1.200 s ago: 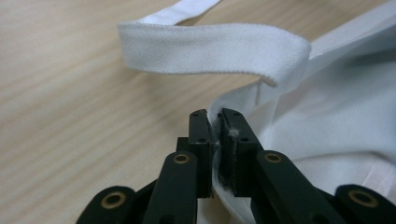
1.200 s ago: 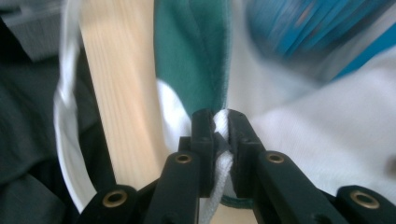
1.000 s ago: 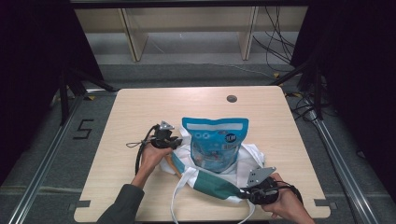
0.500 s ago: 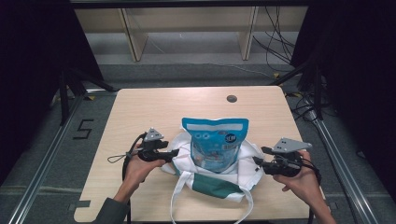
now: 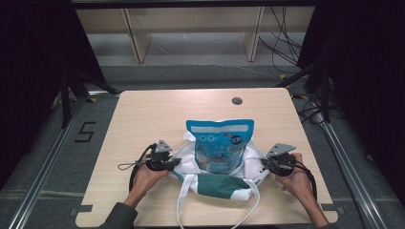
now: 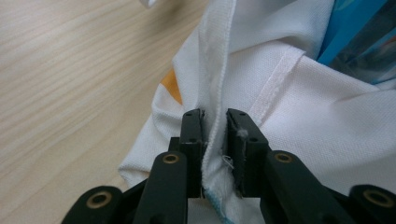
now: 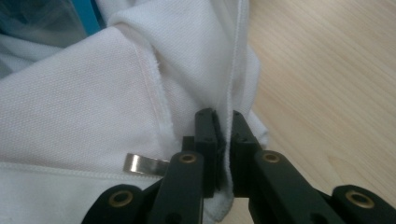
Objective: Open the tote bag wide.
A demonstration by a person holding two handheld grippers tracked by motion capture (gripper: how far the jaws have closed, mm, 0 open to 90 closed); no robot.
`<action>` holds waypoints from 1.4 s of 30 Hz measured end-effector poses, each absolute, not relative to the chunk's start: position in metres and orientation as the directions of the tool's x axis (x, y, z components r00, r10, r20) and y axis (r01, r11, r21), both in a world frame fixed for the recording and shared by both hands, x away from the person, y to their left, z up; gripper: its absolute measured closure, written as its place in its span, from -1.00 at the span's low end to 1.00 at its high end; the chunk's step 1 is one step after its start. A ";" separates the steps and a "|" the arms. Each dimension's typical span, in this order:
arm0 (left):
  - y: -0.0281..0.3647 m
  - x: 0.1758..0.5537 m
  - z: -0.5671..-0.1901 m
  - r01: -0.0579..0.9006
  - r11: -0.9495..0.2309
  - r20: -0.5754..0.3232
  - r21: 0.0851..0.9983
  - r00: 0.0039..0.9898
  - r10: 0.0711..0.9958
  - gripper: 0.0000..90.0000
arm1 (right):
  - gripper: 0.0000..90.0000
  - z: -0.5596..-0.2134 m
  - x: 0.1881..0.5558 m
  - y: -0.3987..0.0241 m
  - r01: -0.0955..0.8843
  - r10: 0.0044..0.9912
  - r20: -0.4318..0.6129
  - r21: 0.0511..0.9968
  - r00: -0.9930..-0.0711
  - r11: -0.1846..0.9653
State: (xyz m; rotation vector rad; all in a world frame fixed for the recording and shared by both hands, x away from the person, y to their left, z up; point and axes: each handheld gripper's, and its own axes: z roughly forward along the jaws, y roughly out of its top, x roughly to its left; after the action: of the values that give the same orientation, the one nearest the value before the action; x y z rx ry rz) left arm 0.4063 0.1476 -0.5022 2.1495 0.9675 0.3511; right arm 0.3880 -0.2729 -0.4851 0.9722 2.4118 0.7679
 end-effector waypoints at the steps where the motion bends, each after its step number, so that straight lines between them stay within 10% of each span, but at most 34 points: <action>1: 0.147 0.407 -0.503 0.535 -0.442 -0.051 0.720 0.676 0.735 0.69 | 0.90 -0.486 0.389 -0.274 0.491 0.727 -0.168 0.635 -0.666 0.596; 42: 0.150 0.490 -0.510 0.549 -0.378 -0.026 0.745 0.591 0.807 0.70 | 0.83 -0.494 0.489 -0.262 0.508 0.801 -0.162 0.697 -0.576 0.506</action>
State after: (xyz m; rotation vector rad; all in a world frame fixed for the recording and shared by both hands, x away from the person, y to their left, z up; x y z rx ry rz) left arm 0.4900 0.1500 -0.5103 2.0830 1.0719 0.4465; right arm 0.4890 -0.2616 -0.4943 1.0741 2.2805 0.8338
